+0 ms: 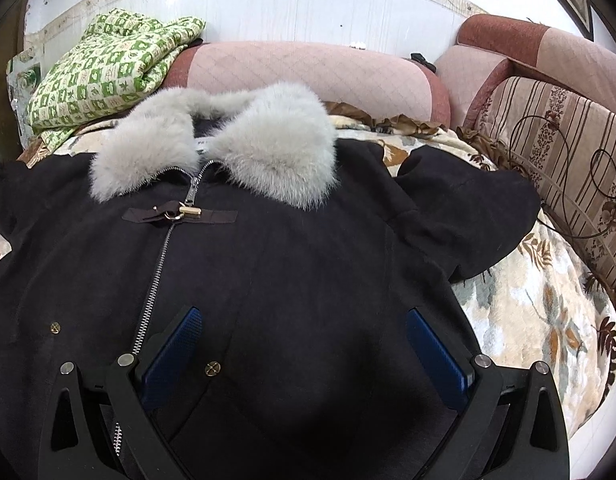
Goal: Fold large clothes
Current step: 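Lift the sleeve and fold it across the coat front with the left gripper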
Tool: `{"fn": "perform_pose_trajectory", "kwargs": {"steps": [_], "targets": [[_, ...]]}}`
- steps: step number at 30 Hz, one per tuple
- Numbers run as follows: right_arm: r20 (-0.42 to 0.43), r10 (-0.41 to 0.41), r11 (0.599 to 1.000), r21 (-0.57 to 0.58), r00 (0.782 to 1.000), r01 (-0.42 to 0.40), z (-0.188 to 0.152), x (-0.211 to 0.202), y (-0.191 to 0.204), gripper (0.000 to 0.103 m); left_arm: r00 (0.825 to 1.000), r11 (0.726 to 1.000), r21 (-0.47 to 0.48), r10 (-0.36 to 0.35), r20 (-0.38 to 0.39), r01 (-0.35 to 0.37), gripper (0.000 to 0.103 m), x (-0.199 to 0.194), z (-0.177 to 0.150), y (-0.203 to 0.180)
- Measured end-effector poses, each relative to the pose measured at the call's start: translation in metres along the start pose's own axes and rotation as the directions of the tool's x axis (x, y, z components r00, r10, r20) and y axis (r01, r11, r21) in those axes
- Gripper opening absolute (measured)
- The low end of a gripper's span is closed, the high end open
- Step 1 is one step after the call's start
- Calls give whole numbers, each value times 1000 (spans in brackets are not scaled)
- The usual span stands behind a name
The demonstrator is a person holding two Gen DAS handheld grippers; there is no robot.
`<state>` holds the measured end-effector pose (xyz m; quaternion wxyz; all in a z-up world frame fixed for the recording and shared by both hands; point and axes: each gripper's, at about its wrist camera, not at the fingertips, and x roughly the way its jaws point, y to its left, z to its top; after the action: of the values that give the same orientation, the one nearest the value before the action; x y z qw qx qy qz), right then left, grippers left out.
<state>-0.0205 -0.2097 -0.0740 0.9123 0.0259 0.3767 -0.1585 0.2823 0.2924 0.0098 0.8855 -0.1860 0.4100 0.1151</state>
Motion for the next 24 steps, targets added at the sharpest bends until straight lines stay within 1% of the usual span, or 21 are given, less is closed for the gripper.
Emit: {"fn": "perform_pose_trajectory", "kwargs": {"steps": [2,4,5,7,9,11,13,15,16,17,19,21,24], "targets": [[13,5,1000,3,1000,-5,2,-5,-1,103,999,998,58,-30,39,27,11,-30,-5,-23],[28,8,1000,10,1000,-9,3,-10,-2,103,993,989,120,-92,70,83,11,-66,-16,-50],[37,4,1000,15,999,-5,5,-13,-4,103,990,985,141,-115,77,103,11,-77,-22,-61],[52,-3,1000,26,999,2,6,-17,-7,103,980,967,205,-176,88,155,11,-106,-39,-93],[63,-4,999,44,998,2,8,-21,-12,103,969,945,258,-231,86,202,11,-126,-58,-122],[69,-7,998,61,998,2,11,-24,-17,103,957,919,309,-279,73,245,11,-142,-78,-150],[70,-10,996,86,997,3,13,-26,-24,103,946,891,351,-321,44,286,11,-151,-103,-180],[67,0,993,120,998,-8,15,-27,-33,103,935,865,381,-354,1,327,11,-152,-128,-206],[64,2,991,136,998,-11,15,-28,-37,103,931,850,397,-363,-34,346,11,-149,-145,-223],[59,5,988,153,998,-14,16,-28,-41,103,929,843,402,-367,-55,357,11,-145,-155,-231],[48,15,982,189,999,-23,18,-26,-51,103,921,823,418,-372,-117,386,11,-131,-187,-256],[38,10,976,219,999,-18,19,-24,-60,103,926,816,438,-348,-146,376,11,-116,-216,-271],[19,4,967,254,1000,-9,20,-19,-71,103,940,821,457,-287,-184,341,12,-91,-249,-282]]}}
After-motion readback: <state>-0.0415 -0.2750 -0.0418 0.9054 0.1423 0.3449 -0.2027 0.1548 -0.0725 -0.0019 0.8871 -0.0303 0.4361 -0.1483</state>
